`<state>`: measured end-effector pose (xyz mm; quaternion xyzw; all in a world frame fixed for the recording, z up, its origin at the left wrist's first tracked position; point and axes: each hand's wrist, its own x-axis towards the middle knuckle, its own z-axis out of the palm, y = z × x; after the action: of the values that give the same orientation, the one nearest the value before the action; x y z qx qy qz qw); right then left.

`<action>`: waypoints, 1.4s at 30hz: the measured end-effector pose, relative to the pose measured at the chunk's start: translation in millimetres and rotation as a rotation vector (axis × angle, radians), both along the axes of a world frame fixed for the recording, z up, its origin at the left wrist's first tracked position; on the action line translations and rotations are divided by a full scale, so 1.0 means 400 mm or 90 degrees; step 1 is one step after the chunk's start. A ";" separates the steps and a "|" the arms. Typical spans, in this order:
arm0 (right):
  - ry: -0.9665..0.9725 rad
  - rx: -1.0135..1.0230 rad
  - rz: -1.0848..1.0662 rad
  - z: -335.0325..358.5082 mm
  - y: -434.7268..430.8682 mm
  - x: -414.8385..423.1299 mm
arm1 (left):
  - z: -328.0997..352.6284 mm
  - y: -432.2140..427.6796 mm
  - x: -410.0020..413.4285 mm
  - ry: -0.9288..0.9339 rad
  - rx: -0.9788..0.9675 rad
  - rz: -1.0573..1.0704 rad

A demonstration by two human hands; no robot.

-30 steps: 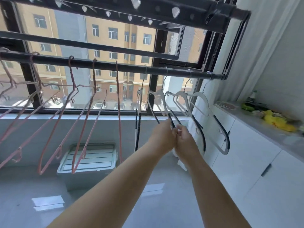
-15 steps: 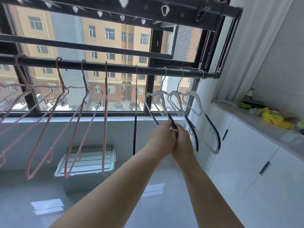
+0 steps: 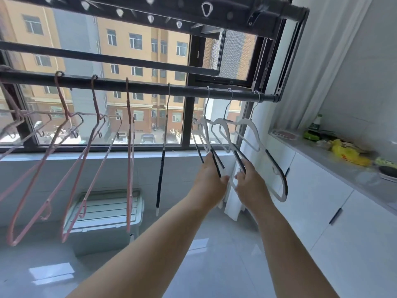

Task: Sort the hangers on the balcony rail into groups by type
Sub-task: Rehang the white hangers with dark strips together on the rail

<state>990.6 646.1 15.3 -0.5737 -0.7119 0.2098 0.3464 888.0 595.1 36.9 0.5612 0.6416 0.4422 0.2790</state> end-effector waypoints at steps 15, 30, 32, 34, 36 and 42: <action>0.062 0.074 -0.047 -0.016 0.021 0.014 | -0.017 0.023 -0.003 -0.046 0.026 -0.018; 0.008 0.295 -0.019 0.058 -0.049 -0.019 | -0.054 -0.002 -0.003 -0.024 0.037 -0.023; 0.105 0.084 0.081 0.069 -0.054 -0.056 | -0.073 -0.013 0.000 -0.057 0.059 -0.021; 0.206 -0.111 0.145 0.067 -0.053 -0.091 | -0.088 -0.019 -0.003 -0.082 0.075 -0.021; 0.266 -0.165 0.160 0.052 -0.046 -0.116 | -0.094 -0.021 -0.011 -0.084 0.080 -0.010; 0.342 -0.183 0.150 0.046 -0.046 -0.129 | -0.087 -0.025 -0.021 -0.102 0.097 -0.015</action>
<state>938.9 627.5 33.7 -0.4543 -0.6196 0.4908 0.4109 879.6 585.1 2.0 0.5513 0.5749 0.5300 0.2911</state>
